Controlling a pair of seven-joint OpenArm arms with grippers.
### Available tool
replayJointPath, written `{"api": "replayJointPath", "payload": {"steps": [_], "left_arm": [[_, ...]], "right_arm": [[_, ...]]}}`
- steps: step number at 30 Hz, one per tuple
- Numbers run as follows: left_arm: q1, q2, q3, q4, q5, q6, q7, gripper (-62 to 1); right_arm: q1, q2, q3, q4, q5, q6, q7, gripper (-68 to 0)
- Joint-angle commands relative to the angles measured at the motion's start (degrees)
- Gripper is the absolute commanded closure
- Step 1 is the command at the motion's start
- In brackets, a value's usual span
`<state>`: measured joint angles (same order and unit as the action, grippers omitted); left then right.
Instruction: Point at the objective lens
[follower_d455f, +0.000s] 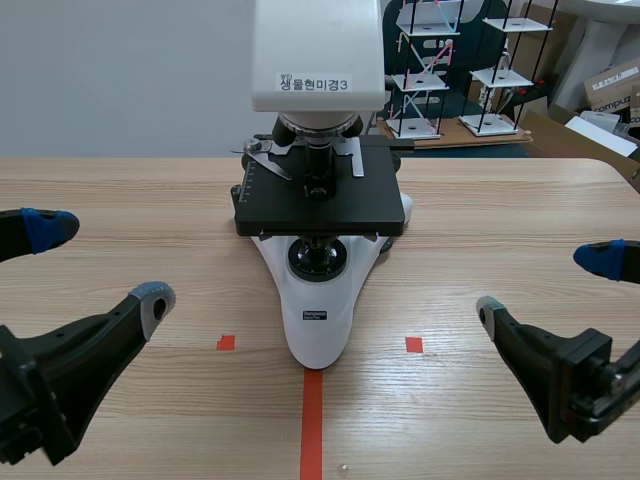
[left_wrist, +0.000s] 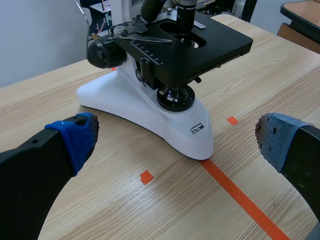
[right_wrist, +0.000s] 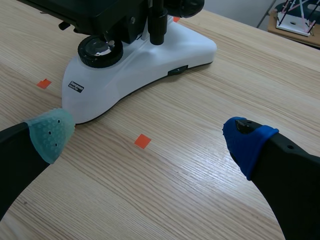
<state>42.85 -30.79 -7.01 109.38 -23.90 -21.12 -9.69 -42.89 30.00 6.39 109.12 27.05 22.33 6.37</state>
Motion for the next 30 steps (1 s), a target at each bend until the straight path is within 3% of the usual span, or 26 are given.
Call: {"api": "replayJointPath", "payload": {"steps": [1, 30], "left_arm": [[-0.2, 0.3, 0.0, 0.9, -0.6, -0.1, -1.0, -62.3], [-0.9, 0.3, 0.3, 0.9, -0.5, -0.2, -0.7, -62.3]], "right_arm": [[-0.1, 0.4, 0.7, 1.1, 0.4, 0.0, 1.0, -67.9], [-0.1, 0.4, 0.7, 1.1, 0.4, 0.0, 1.0, -67.9]]}}
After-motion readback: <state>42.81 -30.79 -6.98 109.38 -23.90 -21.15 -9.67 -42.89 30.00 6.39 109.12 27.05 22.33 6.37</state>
